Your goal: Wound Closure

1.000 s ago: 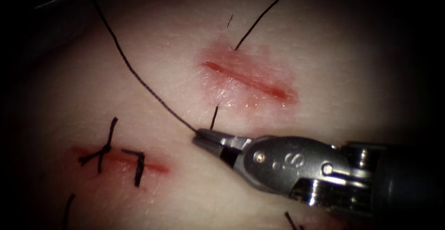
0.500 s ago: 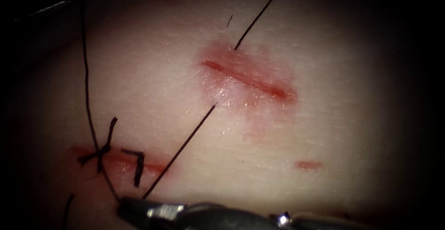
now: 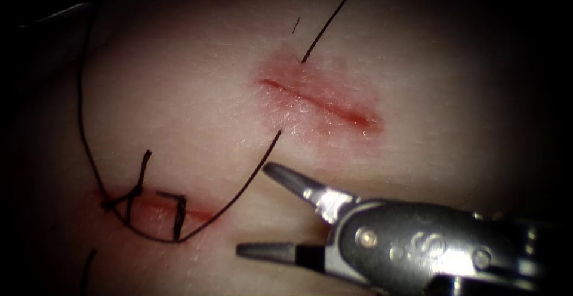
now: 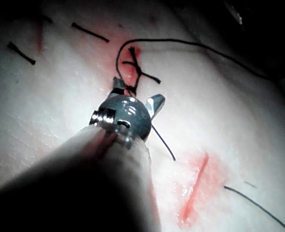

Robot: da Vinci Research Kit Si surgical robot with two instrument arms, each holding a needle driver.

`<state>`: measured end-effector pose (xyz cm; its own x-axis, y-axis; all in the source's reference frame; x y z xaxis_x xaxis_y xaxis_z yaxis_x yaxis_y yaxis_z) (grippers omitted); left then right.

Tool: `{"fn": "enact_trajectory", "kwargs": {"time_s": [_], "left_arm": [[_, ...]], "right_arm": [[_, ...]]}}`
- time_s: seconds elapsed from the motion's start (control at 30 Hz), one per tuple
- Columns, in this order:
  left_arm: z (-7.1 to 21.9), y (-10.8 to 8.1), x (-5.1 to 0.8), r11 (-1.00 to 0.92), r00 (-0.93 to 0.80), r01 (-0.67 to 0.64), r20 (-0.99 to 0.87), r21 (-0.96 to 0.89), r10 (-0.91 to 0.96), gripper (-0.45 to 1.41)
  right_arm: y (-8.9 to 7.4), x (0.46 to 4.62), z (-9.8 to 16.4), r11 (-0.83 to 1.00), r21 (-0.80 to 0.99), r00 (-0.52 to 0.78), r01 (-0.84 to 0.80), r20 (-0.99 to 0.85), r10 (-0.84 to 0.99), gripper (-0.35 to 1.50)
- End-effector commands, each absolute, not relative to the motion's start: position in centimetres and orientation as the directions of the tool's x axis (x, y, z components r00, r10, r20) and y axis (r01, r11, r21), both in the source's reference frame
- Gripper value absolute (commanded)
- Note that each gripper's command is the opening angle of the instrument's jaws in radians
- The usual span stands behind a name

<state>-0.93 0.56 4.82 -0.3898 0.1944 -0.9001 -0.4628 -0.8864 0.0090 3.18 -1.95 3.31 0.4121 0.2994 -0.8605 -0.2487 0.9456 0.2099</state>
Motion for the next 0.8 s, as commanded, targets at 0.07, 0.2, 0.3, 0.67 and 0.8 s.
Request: {"fn": "enact_trajectory", "kwargs": {"time_s": [0.07, 0.2, 0.3, 0.67, 0.8], "left_arm": [[4.9, 0.5, -1.0, -0.886, -0.391, -0.464, -0.9, 0.011, 0.194, -0.45], [4.9, 0.5, -1.0, -0.887, -0.393, -0.462, -0.899, 0.011, 0.194, -0.45], [4.9, 0.5, -1.0, -0.887, -0.393, -0.462, -0.899, 0.011, 0.193, -0.45], [4.9, 0.5, -1.02, -0.887, -0.396, -0.462, -0.898, 0.012, 0.194, -0.45], [4.9, 0.5, -1.02, -0.887, -0.396, -0.462, -0.898, 0.012, 0.194, -0.45]], "right_arm": [[-1.8, 3.29, 3.7, 0.955, 0.202, 0.41, -0.217, -0.869, 0.277, 1.15], [-1.8, 3.32, 4.1, 0.969, 0.165, 0.451, -0.183, -0.862, 0.232, 1.18], [-1.8, 3.31, 4.4, 0.976, 0.149, 0.473, -0.16, -0.856, 0.208, 1.18], [-1.7, 3.27, 4.9, 0.982, 0.117, 0.494, -0.149, -0.852, 0.176, 0.1], [-1.7, 3.27, 4.9, 0.977, 0.113, 0.501, -0.179, -0.844, 0.19, -0.35]]}}
